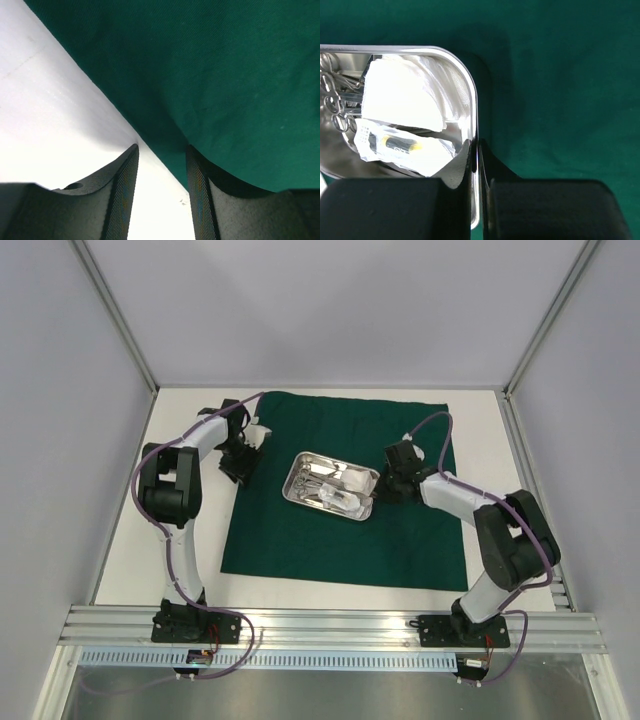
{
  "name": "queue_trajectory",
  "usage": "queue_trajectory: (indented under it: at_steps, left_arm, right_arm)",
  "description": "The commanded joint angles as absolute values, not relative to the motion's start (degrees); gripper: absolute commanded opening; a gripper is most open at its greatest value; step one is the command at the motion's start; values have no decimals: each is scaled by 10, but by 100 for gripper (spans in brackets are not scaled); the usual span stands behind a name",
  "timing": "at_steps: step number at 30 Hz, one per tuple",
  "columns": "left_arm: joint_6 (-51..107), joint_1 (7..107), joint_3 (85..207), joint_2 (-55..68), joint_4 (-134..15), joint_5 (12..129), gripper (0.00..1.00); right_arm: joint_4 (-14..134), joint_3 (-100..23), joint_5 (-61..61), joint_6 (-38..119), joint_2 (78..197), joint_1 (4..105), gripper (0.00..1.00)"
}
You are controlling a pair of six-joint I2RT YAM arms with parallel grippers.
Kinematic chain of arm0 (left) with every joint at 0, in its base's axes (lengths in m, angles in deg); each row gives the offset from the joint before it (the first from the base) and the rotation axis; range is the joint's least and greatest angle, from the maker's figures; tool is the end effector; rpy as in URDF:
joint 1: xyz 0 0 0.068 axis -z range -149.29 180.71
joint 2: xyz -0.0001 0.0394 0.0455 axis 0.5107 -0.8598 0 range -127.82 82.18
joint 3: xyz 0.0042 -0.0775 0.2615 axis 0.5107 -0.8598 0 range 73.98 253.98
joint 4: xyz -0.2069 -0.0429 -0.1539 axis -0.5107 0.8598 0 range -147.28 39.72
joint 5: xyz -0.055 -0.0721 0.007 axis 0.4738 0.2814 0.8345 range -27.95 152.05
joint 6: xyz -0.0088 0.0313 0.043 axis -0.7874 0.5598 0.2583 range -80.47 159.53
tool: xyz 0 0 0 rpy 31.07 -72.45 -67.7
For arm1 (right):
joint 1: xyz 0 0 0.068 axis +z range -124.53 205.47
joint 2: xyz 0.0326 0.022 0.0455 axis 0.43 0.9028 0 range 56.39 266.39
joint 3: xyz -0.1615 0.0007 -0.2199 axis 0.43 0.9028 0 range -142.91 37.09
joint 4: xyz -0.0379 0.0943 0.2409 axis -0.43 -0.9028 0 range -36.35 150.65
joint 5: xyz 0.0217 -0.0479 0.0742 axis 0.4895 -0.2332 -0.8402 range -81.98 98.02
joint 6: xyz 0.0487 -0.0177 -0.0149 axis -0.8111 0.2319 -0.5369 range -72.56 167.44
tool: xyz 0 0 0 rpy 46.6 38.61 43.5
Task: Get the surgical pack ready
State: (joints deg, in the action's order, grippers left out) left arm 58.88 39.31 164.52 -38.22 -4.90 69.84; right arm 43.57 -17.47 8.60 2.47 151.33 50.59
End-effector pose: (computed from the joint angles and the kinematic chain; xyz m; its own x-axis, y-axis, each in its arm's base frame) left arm 0.4053 -0.0662 0.1630 -0.8692 0.4635 -0.1719 0.4815 0.8726 -0.0820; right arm 0.2964 0.1386 0.1712 -0.8365 0.3883 -0.3867 0.2426 0.8951 0.3741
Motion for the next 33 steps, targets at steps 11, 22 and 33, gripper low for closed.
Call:
queue_trajectory:
  at_steps: [11, 22, 33]
  left_arm:
    - [563, 395, 1629, -393, -51, 744, 48]
    - [563, 395, 1628, -382, -50, 745, 48]
    - [560, 395, 1633, -378, -49, 755, 50]
  right_arm:
    - [463, -97, 106, -198, 1455, 545, 1]
    - [450, -58, 57, -275, 1436, 589, 1]
    - [379, -84, 119, -186, 1349, 595, 43]
